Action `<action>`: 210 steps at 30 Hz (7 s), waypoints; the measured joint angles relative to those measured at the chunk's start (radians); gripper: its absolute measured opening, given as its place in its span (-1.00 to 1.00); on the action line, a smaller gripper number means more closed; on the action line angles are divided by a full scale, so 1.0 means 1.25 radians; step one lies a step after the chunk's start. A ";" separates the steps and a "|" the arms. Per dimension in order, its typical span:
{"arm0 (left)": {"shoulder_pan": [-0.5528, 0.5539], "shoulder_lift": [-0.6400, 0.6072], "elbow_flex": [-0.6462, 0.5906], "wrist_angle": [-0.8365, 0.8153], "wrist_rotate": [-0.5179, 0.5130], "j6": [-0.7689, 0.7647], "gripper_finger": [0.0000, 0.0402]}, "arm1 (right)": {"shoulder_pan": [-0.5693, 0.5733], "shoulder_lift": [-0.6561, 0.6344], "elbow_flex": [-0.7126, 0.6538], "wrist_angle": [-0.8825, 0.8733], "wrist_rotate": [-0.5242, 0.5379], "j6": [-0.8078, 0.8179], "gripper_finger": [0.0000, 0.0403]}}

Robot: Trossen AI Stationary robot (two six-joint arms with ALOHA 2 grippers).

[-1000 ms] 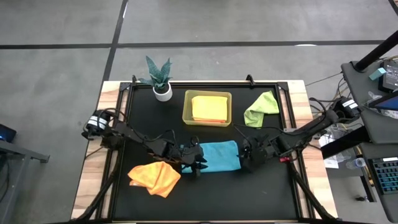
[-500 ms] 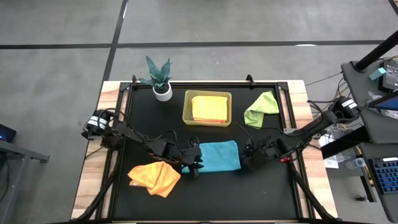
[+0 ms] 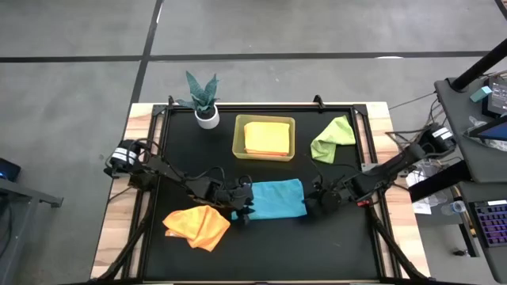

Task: Fold microfiber towels
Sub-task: Fold the blue towel on the table

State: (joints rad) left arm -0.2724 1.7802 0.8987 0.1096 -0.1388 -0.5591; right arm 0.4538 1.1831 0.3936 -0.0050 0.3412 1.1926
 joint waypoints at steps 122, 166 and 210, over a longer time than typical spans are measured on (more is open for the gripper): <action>-0.047 -0.005 -0.202 0.205 -0.167 0.034 -0.42 | -0.027 0.516 0.708 -0.251 0.026 -0.753 -0.05; -0.045 -0.003 -0.207 0.227 -0.166 0.041 -0.42 | -0.071 0.549 0.727 -0.165 0.086 -0.788 -0.94; -0.045 -0.003 -0.209 0.242 -0.168 0.042 -0.42 | -0.085 0.498 0.725 -0.217 -0.001 -0.724 -0.07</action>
State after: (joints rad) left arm -0.3286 1.7767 0.6369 0.4126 -0.3483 -0.5072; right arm 0.3474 1.8050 1.2999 -0.2768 0.3405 0.2873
